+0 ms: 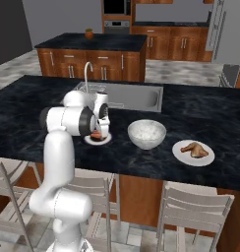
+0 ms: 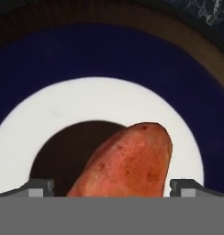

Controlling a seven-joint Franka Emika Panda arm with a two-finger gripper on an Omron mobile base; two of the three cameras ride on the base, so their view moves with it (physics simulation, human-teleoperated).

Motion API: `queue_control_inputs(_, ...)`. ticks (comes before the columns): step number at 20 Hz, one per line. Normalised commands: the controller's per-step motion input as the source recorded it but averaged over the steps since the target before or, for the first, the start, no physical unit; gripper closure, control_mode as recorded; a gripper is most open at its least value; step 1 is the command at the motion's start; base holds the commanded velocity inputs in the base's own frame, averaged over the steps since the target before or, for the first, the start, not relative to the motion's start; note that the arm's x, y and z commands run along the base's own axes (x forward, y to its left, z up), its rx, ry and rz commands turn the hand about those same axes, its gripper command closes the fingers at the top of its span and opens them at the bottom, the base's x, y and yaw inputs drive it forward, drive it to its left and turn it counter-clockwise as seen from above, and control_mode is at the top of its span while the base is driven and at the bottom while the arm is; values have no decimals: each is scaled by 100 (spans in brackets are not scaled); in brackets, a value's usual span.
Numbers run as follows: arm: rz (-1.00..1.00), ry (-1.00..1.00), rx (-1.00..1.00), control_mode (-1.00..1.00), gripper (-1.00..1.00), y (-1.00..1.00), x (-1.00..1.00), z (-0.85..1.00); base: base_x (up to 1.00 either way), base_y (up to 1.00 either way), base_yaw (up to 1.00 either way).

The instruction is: Pick the chicken drumstick and sweet potato from their plates and place them in the bowl. Then put the bowl in the fridge.

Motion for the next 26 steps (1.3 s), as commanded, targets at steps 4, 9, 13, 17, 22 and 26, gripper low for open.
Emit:
queue_control_inputs(4, -1, 6, 0, -100, 100, 3, 0, -21, 0, 0, 0)
queue_control_inputs(9, 0, 5, 1, -100, 100, -5, -5, -13, 0, 0, 0)
queue_control_inputs(13, 0, -14, 10, -100, 100, -14, -24, 21, 0, 0, 0)
queue_control_inputs(17, 0, -8, 11, -100, 100, -20, -29, 44, 0, 0, 0)
queue_control_inputs(22, 6, -11, 7, -100, 100, -26, -47, 43, 0, 0, 0)
queue_control_inputs(26, 20, -13, 0, -100, 100, -22, -59, 38, 0, 0, 0)
